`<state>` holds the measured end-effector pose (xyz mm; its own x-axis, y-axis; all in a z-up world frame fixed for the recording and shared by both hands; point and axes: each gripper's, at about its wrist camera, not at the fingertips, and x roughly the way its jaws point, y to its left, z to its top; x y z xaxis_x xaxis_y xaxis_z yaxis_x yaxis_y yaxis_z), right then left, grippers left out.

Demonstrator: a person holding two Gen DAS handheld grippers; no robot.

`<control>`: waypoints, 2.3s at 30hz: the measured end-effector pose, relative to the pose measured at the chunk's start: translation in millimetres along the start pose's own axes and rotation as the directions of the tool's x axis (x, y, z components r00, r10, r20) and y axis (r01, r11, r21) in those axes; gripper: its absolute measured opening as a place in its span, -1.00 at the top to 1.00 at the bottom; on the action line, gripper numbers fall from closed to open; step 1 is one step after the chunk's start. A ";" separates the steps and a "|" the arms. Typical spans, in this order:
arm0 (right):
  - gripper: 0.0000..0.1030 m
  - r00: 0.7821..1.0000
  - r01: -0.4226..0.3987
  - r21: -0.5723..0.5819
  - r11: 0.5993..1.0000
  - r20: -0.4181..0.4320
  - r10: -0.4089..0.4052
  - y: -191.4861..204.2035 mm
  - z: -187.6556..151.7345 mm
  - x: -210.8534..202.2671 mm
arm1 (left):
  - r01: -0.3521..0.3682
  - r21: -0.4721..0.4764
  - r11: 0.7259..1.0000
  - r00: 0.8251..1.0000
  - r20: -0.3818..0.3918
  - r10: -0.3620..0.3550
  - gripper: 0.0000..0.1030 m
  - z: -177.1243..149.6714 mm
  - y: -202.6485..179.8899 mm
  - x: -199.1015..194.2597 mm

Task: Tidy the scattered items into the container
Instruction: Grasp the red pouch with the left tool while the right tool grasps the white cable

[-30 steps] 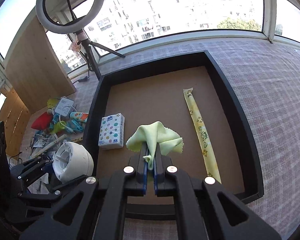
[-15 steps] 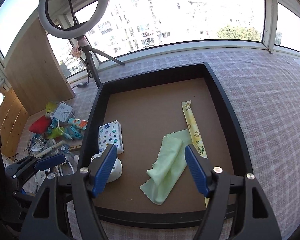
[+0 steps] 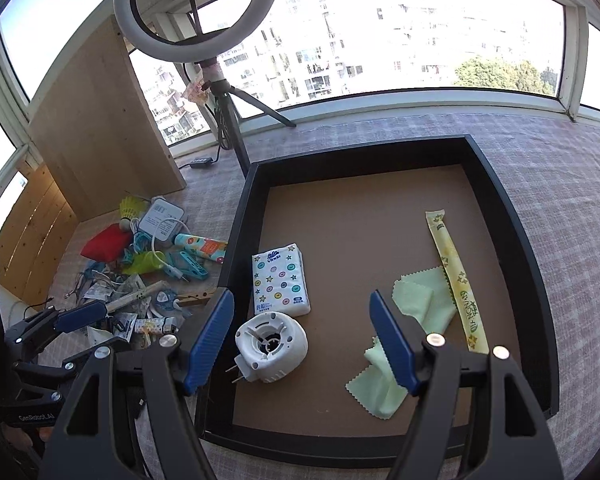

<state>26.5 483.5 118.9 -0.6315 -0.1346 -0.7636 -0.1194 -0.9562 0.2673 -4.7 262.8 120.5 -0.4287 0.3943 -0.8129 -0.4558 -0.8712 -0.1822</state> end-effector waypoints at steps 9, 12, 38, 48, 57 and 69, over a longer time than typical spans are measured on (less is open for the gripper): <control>-0.35 0.998 -0.057 -0.035 0.998 0.001 0.057 64.7 7.3 17.0 | -0.137 -0.131 0.982 0.989 0.031 0.142 -0.47 -14.2 110.8 -47.8; -0.35 0.997 -0.073 -0.043 0.996 -0.005 0.073 86.5 10.3 25.2 | -0.169 -0.193 0.967 0.983 0.035 0.178 -0.47 -20.5 153.7 -60.9; -0.28 0.982 -0.078 -0.200 0.977 -0.186 0.041 207.7 48.4 176.5 | -0.173 -0.398 0.901 0.985 -0.059 0.163 -0.46 1.5 312.5 6.7; 0.15 0.965 -0.106 -0.191 0.976 -0.256 0.054 204.7 50.3 215.9 | -0.158 -0.417 0.895 0.987 -0.085 0.135 -0.39 14.5 321.3 41.2; 0.86 0.962 -0.116 -0.173 0.978 -0.266 0.067 201.7 47.1 220.3 | -0.125 -0.427 0.896 0.992 -0.063 0.109 0.99 18.6 318.0 48.1; 0.93 0.981 -0.134 -0.117 0.984 -0.156 0.115 188.6 61.2 172.7 | -0.126 -0.402 0.907 0.986 0.047 0.158 1.00 25.5 305.0 -0.3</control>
<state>-151.9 295.8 73.4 -0.5135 -0.2831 -0.8101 0.0569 -0.9532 0.2970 -163.5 4.4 79.3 -0.5317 0.2655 -0.8042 -0.0461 -0.9573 -0.2856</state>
